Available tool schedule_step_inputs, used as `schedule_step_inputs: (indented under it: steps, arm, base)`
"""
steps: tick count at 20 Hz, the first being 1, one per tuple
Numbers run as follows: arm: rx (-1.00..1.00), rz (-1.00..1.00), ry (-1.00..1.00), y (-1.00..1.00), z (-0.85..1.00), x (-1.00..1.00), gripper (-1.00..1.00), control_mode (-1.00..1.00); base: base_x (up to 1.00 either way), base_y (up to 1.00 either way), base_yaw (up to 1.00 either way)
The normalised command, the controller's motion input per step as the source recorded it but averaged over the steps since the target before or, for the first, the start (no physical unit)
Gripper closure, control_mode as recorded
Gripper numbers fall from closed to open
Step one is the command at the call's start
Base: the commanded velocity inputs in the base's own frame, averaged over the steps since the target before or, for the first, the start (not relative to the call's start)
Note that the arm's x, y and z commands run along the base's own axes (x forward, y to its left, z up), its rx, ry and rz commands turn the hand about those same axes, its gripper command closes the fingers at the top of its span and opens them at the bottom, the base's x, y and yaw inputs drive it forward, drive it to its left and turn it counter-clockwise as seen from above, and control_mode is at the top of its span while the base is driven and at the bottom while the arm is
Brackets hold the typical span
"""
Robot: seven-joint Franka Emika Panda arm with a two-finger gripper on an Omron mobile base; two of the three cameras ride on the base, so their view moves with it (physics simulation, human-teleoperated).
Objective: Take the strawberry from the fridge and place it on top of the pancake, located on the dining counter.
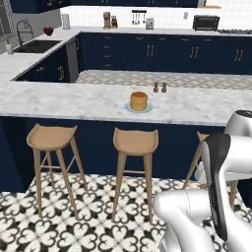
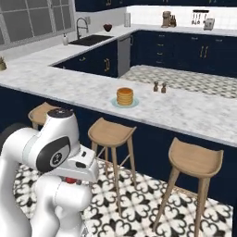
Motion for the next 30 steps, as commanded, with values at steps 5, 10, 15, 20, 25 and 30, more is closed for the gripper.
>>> schedule_step_inputs:
  steps: [5, 10, 15, 20, 25, 30]
  arm:
    - [0.00, 0.00, 0.00, 0.00, 0.00, 0.00, 1.00, 1.00]
    - [0.00, 0.00, 0.00, 0.00, 0.00, 0.00, 1.00, 1.00]
    - [0.00, 0.00, 0.00, 0.00, 0.00, 0.00, 1.00, 1.00]
    - [0.00, 0.00, 0.00, 0.00, 0.00, 0.00, 1.00, 1.00]
    - [0.00, 0.00, 0.00, 0.00, 0.00, 0.00, 1.00, 1.00]
    - [0.00, 0.00, 0.00, 0.00, 0.00, 0.00, 1.00, 1.00]
  base:
    - [0.63, 0.73, -0.41]
    - [0.61, 0.50, -0.23]
    - [0.69, 0.14, -0.18]
    - [0.55, 0.40, -0.18]
    - [0.35, 0.50, -0.11]
    - [0.62, 0.10, -0.05]
